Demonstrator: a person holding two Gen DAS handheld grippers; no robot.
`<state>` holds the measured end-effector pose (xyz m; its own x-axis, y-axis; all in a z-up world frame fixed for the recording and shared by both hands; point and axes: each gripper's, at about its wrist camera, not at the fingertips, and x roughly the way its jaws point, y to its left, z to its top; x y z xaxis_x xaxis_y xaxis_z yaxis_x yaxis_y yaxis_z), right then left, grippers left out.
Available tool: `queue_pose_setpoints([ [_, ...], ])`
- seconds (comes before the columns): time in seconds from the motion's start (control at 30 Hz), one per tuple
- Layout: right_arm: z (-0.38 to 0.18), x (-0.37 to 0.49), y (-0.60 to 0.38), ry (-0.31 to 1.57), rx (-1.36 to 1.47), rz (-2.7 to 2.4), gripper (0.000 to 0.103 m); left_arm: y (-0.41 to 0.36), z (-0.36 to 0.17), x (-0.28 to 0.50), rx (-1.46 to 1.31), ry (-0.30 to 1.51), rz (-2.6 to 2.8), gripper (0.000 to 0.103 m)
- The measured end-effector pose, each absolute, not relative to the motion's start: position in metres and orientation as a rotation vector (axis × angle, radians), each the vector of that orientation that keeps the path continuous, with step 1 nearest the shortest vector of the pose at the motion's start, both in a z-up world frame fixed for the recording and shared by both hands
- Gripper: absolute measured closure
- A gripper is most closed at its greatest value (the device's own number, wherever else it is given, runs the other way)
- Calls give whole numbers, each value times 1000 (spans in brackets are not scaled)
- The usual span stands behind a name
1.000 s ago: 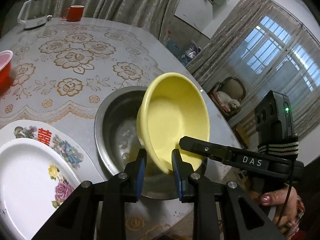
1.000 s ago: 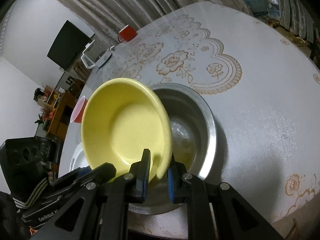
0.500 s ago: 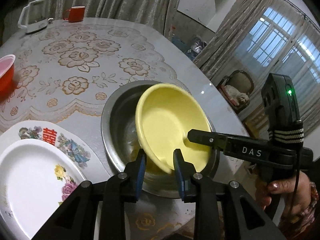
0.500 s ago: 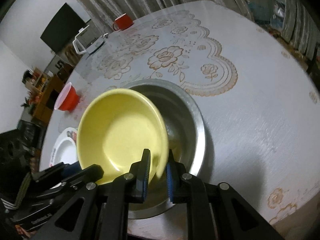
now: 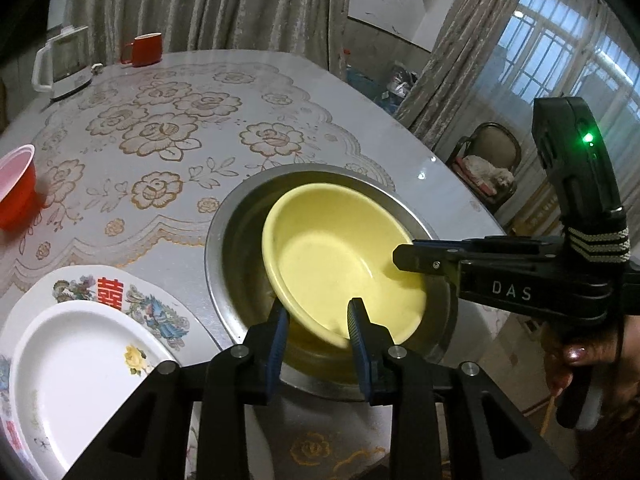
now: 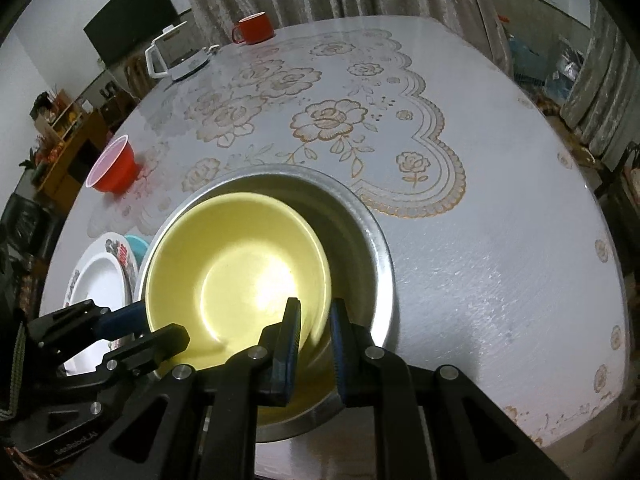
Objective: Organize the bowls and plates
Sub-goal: 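Lower the yellow bowl into the steel bowl with both grippers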
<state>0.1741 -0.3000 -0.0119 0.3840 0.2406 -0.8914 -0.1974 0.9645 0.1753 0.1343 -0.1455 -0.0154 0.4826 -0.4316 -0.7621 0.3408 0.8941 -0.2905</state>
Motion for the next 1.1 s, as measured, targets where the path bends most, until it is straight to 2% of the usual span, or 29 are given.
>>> queue_pose_setpoints([
  [0.57, -8, 171, -295, 1117, -12, 251, 89, -155, -21, 141, -102, 979, -489, 73],
  [0.67, -9, 170, -296, 1108, -1, 259, 89, -152, -21, 146, -118, 984, -485, 69],
  [0.8, -12, 169, -298, 1100, 21, 269, 89, -142, -11, 149, -161, 957, -478, 46],
  [1.1, -18, 169, -295, 1101, 54, 279, 89, -134, -6, 148, -161, 935, -474, 47],
])
